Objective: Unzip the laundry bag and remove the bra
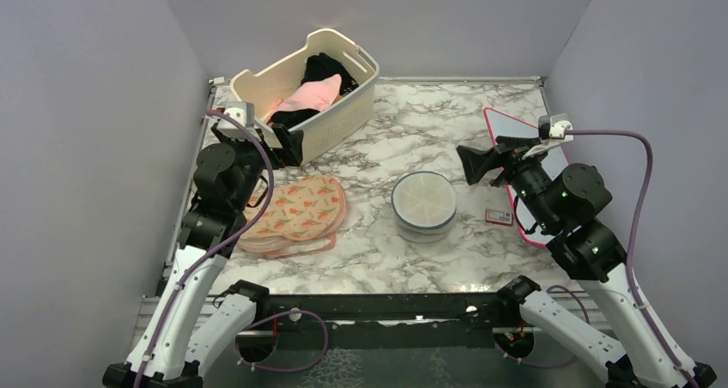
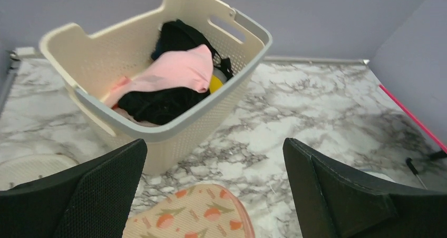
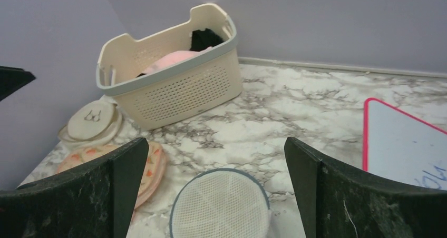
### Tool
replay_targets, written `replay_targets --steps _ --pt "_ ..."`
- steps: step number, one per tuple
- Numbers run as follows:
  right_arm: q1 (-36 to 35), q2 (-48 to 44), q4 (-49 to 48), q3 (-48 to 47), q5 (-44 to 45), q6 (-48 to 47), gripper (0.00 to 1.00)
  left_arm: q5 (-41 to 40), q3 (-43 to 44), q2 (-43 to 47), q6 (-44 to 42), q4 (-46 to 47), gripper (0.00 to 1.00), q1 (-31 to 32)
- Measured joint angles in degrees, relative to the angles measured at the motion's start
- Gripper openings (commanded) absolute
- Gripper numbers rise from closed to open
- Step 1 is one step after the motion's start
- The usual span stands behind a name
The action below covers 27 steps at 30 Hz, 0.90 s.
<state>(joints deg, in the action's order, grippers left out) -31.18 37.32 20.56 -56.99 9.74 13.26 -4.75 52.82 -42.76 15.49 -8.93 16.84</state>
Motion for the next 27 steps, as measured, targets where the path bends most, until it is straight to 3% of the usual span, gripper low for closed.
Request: replay_targets --steps 9,18,27 --pt "1.64 1.25 2.58 1.62 -9.38 6.05 1.0 15.8 -0.85 -8.37 8.33 -6.64 0.99 1.07" --pt "2.05 3.17 4.98 2.86 -14.71 9.01 1.0 21.33 -6.1 -17.64 16.52 -4.92 0.98 16.44" --pt "2.05 4.13 9.07 2.97 -16.28 9.25 1.0 20.98 -4.63 -36.26 21.97 1.66 0.83 28.83"
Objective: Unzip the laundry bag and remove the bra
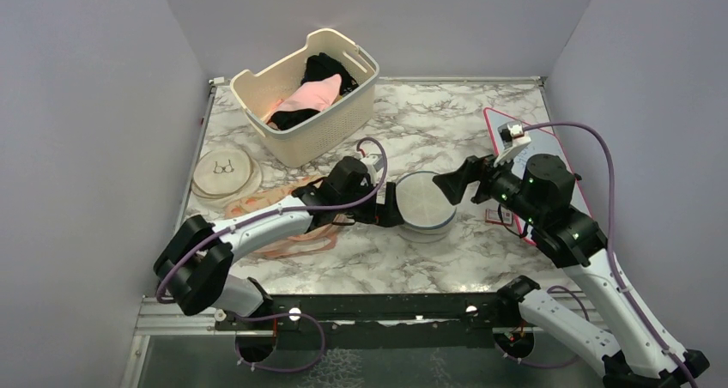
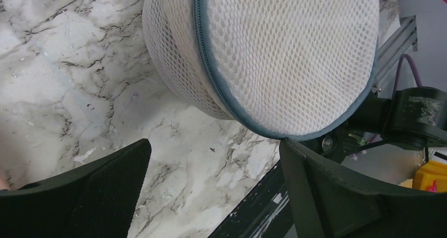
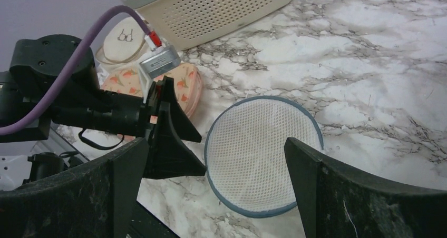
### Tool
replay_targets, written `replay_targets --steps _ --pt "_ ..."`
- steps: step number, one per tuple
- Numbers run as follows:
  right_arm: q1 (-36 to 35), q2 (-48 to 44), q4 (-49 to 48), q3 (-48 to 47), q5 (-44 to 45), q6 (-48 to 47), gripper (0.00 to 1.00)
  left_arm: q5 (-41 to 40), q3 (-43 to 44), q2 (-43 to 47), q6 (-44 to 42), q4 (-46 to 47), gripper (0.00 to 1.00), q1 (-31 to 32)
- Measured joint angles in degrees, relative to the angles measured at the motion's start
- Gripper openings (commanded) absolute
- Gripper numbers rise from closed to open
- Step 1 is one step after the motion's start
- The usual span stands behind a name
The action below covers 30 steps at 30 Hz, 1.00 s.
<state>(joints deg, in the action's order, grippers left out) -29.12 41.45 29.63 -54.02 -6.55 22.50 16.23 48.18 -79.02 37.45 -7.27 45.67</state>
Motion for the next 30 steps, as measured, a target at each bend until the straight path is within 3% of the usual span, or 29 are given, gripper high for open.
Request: replay_targets --steps 3,8,20,30 --pt "0.02 -0.28 0.76 0.48 -0.55 0.0 1.0 -0.31 0.0 -2.49 1.25 2.32 0.83 0.46" --pt "0.26 -0.42 1.79 2.21 -1.62 0.28 1.0 -0.46 0.04 -3.69 3.43 7.26 0.99 0.59" --pt "0.26 3.15 2.91 3.15 -3.23 1.22 1.0 -3.23 0.04 -0.83 3.78 9.75 0.98 1.33" --pt "0.26 3.63 5.14 2.23 -1.97 2.14 1.0 -5.29 4.0 -6.32 2.93 9.73 0.43 1.33"
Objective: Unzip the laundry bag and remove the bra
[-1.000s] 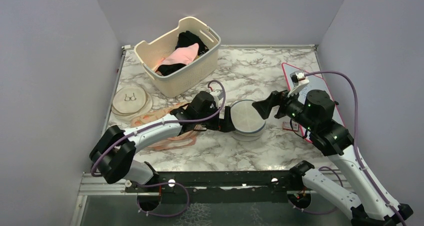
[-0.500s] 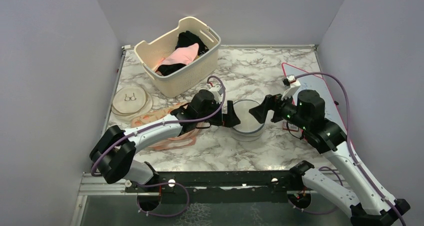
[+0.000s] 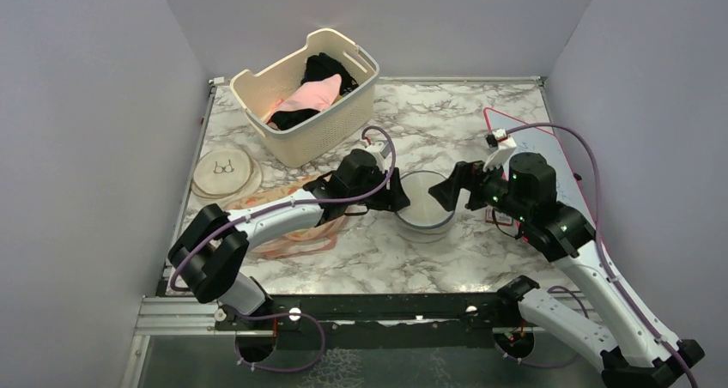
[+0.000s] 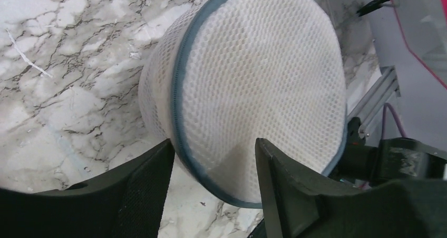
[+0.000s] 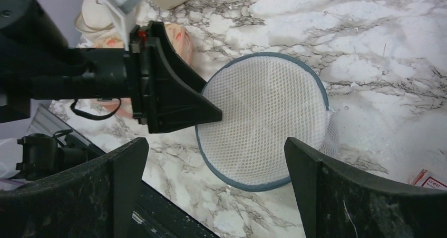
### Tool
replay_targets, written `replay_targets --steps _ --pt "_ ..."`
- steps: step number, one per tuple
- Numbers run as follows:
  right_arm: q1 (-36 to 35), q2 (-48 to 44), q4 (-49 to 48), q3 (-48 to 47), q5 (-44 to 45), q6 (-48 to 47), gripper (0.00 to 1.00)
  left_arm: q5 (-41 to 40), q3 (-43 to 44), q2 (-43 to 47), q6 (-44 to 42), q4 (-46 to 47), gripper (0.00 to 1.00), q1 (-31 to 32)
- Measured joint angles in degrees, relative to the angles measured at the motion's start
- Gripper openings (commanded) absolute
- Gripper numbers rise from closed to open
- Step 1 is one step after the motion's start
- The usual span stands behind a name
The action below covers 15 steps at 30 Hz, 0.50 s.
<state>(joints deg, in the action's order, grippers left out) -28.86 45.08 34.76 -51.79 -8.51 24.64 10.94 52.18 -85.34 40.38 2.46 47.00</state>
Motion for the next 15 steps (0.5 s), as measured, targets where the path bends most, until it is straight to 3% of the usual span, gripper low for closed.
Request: replay_targets --steps 6,10,15 --pt "0.0 -3.76 -0.04 0.07 -0.66 -1.18 1.0 0.07 -1.66 -1.18 -0.24 1.09 0.14 0.0" --pt "0.0 -2.67 -0.26 0.11 -3.91 -2.75 1.0 0.09 -6.49 1.16 -1.42 2.25 0.02 0.0" --pt "0.0 1.36 -2.23 1.29 -10.12 -3.72 1.0 -0.04 -12.44 7.34 -4.13 2.54 0.0 0.0"
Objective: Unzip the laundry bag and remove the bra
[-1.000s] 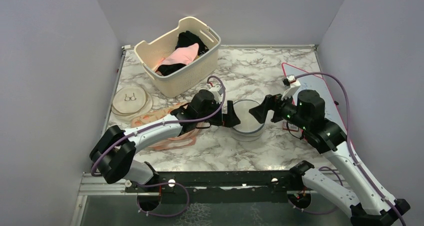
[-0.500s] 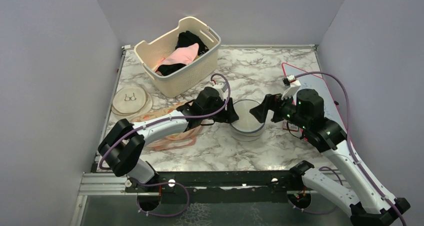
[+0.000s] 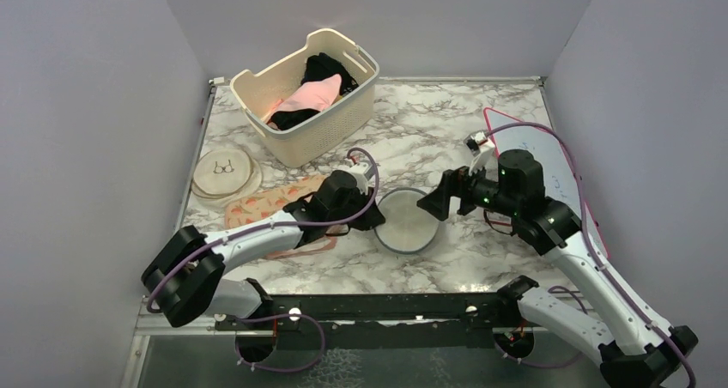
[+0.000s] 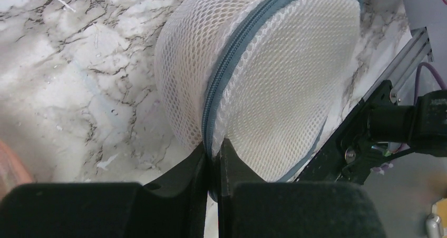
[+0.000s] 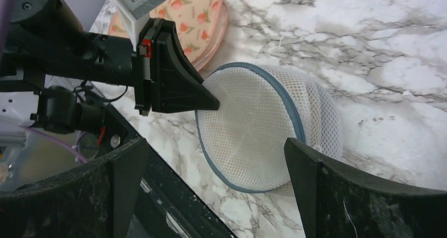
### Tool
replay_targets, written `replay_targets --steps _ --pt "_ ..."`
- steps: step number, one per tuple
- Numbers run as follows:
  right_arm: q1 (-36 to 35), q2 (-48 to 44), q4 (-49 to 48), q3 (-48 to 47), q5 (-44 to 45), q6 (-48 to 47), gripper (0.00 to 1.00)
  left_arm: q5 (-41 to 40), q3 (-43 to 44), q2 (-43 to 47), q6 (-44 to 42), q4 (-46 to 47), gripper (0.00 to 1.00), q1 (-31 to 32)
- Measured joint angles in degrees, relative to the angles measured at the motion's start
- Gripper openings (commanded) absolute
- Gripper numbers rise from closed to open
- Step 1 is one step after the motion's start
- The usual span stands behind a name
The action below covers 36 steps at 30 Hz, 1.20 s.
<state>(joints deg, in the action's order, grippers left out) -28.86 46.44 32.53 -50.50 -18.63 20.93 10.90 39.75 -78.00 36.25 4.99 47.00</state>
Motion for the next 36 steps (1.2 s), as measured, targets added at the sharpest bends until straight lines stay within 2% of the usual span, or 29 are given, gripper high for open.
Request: replay_targets --steps 7,10,16,24,30,34,36 --pt "0.0 3.82 -5.29 2.73 -7.87 0.33 1.0 -2.91 -4.02 7.61 -4.57 -0.85 0.0 0.0" --pt "-0.15 7.17 -7.61 3.87 -10.08 0.42 0.97 -4.31 -5.4 10.91 -6.64 -1.79 0.0 0.0" --pt "-1.92 12.37 -8.17 4.17 -10.49 -0.46 0.91 -6.01 -7.85 17.59 -10.21 -3.04 0.0 0.0" --pt "-2.19 13.2 -9.51 5.33 -10.47 -1.62 0.89 -6.25 -8.39 18.58 -11.63 -2.56 0.0 0.0" --pt "-2.21 13.31 -9.2 6.6 -8.15 -2.14 0.91 -6.25 -8.52 18.51 -6.8 -1.95 0.0 0.0" --pt "-2.21 13.49 -8.22 6.6 -5.4 -2.71 0.91 -8.81 -3.39 16.65 3.76 -10.01 0.0 -1.07" --pt "-2.23 13.68 -8.02 6.6 -4.87 -2.75 0.91 -8.52 -1.44 16.33 9.09 -10.99 0.0 -2.25"
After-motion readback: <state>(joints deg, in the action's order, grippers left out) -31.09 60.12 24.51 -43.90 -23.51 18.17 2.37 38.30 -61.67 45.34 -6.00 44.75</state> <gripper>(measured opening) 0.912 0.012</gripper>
